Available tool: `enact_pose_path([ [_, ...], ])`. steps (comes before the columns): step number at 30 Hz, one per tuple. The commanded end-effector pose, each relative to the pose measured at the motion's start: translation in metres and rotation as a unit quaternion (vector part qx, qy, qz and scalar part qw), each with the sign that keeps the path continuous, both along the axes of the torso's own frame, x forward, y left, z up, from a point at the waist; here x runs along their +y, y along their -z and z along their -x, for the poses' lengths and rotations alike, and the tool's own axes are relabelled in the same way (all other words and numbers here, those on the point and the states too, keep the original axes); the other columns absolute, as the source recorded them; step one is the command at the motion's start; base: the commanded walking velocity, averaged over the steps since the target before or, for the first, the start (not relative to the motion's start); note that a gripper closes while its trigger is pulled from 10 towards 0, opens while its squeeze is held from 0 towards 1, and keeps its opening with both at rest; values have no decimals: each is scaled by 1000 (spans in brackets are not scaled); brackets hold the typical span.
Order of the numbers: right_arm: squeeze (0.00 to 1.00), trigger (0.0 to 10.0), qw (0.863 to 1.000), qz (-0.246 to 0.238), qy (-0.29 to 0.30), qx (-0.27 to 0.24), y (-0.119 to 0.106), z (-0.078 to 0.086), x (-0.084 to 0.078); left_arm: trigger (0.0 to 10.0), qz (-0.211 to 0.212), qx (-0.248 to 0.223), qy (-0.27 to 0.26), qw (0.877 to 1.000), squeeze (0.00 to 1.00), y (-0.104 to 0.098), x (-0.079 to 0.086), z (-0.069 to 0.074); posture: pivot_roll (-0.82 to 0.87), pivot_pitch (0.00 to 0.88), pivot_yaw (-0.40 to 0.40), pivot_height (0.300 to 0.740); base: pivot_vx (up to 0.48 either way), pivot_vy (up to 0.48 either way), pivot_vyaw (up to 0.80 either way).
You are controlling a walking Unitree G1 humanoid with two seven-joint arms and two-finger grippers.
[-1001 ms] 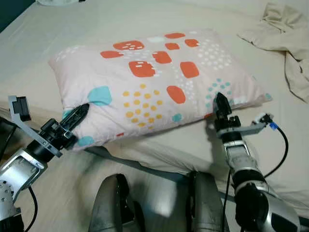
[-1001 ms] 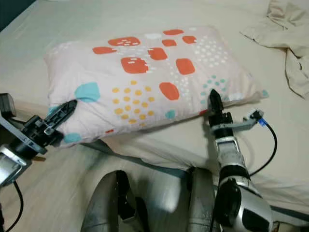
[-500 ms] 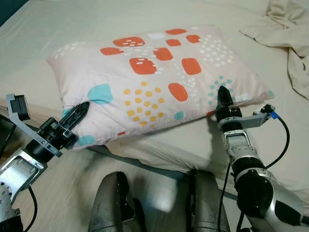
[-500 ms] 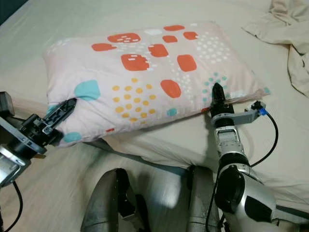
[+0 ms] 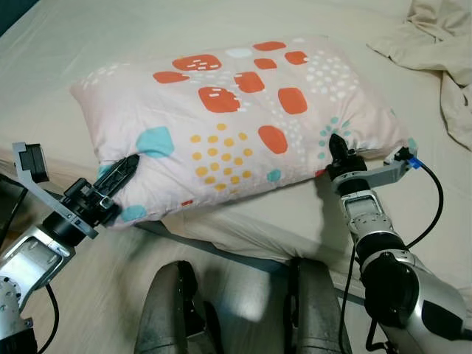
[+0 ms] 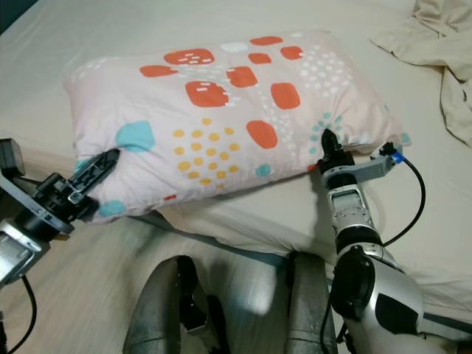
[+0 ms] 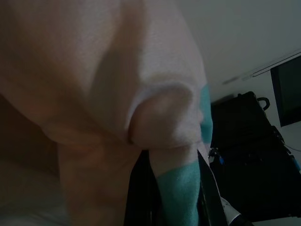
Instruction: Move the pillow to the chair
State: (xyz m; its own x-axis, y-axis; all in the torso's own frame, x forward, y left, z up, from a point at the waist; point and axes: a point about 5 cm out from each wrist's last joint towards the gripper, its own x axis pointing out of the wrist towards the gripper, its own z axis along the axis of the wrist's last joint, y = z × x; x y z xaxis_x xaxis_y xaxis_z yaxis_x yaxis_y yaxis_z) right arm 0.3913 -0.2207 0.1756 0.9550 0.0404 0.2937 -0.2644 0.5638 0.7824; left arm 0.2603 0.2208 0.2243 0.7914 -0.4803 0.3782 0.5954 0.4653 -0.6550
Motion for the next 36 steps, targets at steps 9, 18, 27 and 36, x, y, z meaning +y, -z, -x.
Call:
enact_pose_path([
  [9, 0, 0, 992, 39, -88, -83, -8, 6, 29, 10000, 24, 7, 8, 1000, 0, 13, -24, -12, 35, 347, 31, 573, 0, 0, 0],
  [18, 0, 0, 980, 85, -113, -141, -34, 15, 44, 10000, 8, 53, -45, 998, 0, 41, -38, -41, -23, 266, 5, 573, 0, 0, 0],
  [27, 0, 0, 979, 99, -111, -138, -29, 29, 43, 10000, 11, 6, -108, 994, 0, 21, -26, -61, -50, 207, 7, 612, 0, 0, 0],
  [36, 0, 0, 981, 94, -113, -126, -21, 36, 45, 10000, 10, -39, -123, 992, 0, 2, -18, -67, -39, 182, 15, 652, 0, 0, 0],
])
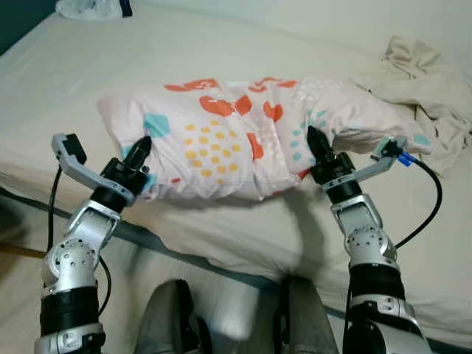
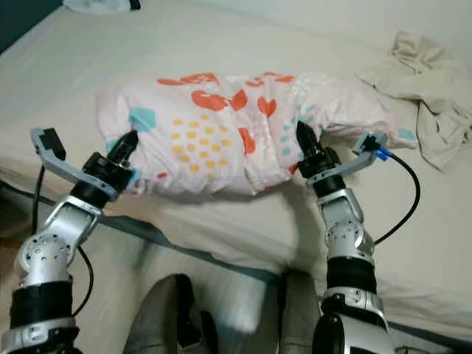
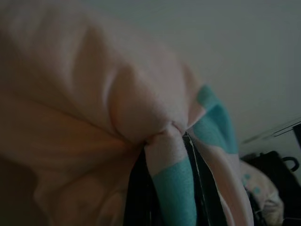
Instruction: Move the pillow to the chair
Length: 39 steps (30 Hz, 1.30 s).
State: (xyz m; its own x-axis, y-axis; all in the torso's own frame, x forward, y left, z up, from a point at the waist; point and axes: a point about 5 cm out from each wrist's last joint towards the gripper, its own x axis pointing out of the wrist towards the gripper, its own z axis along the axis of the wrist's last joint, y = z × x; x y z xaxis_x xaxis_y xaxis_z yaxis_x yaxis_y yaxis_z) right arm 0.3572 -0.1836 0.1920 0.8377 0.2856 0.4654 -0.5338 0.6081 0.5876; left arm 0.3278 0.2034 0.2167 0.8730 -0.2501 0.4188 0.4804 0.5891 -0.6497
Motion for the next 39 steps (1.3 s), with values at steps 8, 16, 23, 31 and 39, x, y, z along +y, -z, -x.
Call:
enact_pose_path([
  [8, 0, 0, 1000, 4, -13, 1, 0, 4, 11, 10000, -16, -30, 8, 999, 0, -7, -1, -4, -38, 165, 24, 681, 0, 0, 0],
  [16, 0, 0, 999, 18, 9, 25, 8, 4, 6, 10000, -27, -14, 7, 999, 0, 2, -5, -8, -39, 156, 24, 681, 0, 0, 0],
  [23, 0, 0, 999, 23, 12, 28, 13, 6, 5, 10000, -24, -6, 13, 1000, 0, 11, -12, -9, -44, 130, 23, 701, 0, 0, 0],
  [31, 0, 0, 999, 26, 14, 35, 13, 5, 7, 10000, -22, -3, 18, 1000, 0, 12, -22, -12, -49, 121, 25, 740, 0, 0, 0],
  [39, 0, 10000, 997, 32, 33, 59, 20, 5, 5, 10000, -54, 28, -6, 998, 0, 24, -32, -17, -49, 118, 28, 740, 0, 0, 0],
])
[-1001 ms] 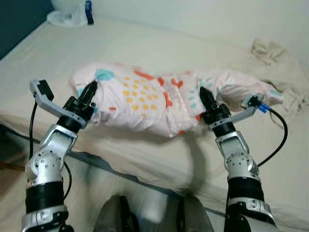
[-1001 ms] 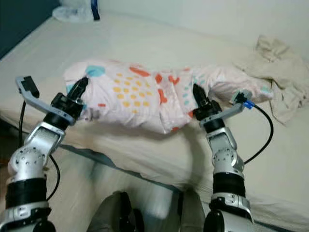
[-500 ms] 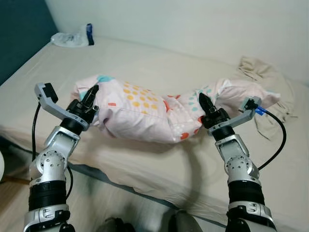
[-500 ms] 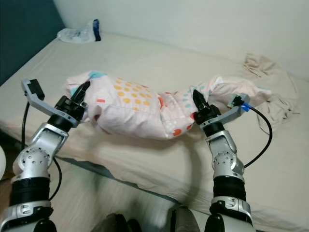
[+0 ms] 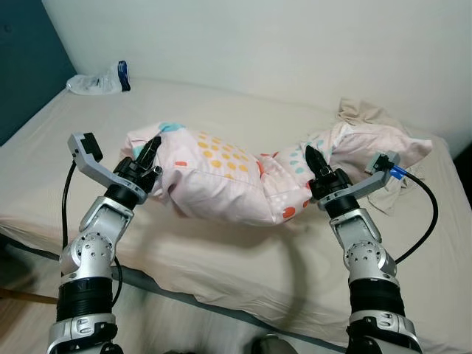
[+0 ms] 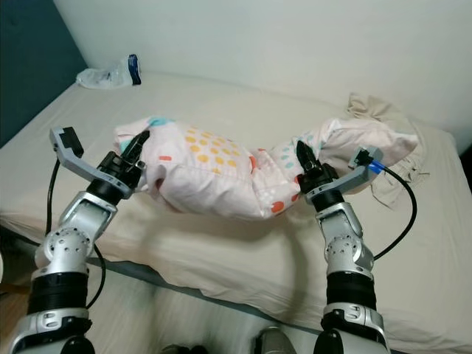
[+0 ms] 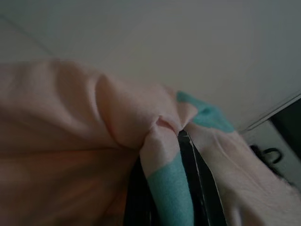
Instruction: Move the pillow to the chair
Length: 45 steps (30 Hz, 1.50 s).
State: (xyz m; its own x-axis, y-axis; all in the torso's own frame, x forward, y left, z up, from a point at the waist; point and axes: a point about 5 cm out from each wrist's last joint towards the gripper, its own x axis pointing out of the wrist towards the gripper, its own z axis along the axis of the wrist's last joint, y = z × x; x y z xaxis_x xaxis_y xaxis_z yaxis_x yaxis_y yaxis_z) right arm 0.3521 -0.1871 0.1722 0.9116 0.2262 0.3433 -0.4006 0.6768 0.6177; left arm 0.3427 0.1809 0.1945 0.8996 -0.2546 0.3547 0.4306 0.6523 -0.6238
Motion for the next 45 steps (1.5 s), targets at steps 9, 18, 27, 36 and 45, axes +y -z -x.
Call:
enact_pose_path([
  [9, 0, 10000, 1000, 22, 3, 12, 9, 1, 4, 10000, -83, 42, 13, 996, 0, 28, -35, 0, -55, 118, 30, 740, 0, 0, 176],
  [18, 0, 10000, 999, 20, 12, 25, 16, 3, 4, 10000, -127, 69, -19, 989, 0, 44, -38, 0, -55, 127, 33, 740, 0, 0, 788],
  [27, 0, 10000, 999, 27, 17, 34, 20, 4, 4, 10000, -168, 68, -33, 983, 0, 49, -40, -1, -56, 129, 35, 740, 0, 0, 263],
  [36, 0, 10000, 999, 29, 23, 39, 23, 5, 3, 10000, -194, 106, -48, 974, 0, 60, -43, -5, -60, 134, 41, 740, 0, -379, 789],
  [45, 0, 10000, 997, 36, 31, 57, 29, 6, 3, 10000, -196, 122, -41, 972, 0, 67, -46, -4, -53, 141, 44, 740, 0, 0, 782],
])
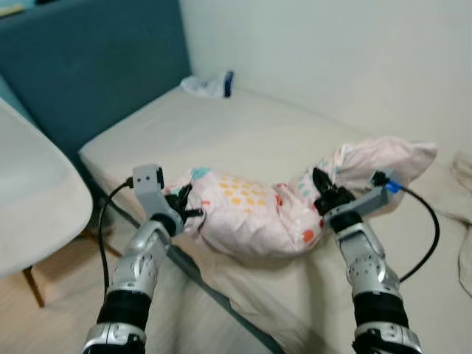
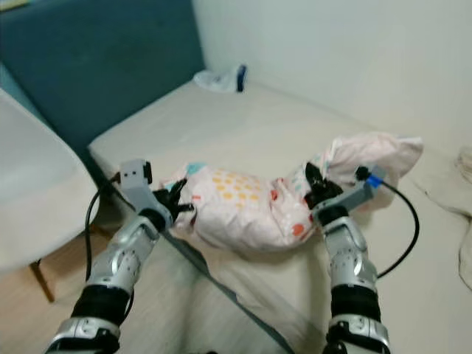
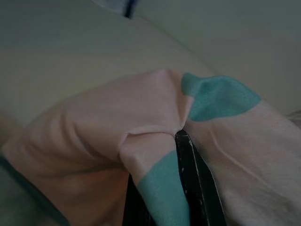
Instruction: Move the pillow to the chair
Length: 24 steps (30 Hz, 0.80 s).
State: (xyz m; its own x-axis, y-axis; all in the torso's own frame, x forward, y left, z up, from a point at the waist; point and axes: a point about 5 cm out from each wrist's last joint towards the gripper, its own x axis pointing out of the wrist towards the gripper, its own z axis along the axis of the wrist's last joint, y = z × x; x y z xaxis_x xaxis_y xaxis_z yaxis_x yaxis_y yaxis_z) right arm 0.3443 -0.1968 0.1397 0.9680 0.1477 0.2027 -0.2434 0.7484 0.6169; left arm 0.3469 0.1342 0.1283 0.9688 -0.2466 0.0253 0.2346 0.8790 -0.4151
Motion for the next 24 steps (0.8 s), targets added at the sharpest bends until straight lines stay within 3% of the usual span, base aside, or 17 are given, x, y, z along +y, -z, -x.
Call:
enact_pose_path([
  [1, 0, 10000, 1000, 4, -18, -10, -2, -1, 12, 10000, -9, 1, 1, 1000, 0, 1, 0, 0, -53, 143, 46, 740, 0, 0, 781],
  [7, 0, 10000, 1000, 8, -12, 5, 4, 0, 16, 10000, -21, 7, 2, 1000, 0, 6, -2, 2, -51, 147, 44, 740, 0, 0, 578],
  [24, 0, 10000, 1000, 3, -7, 26, 10, 1, 16, 10000, -17, 10, -16, 1000, 0, 8, 4, 2, -55, 159, 40, 740, 16, 0, 0],
])
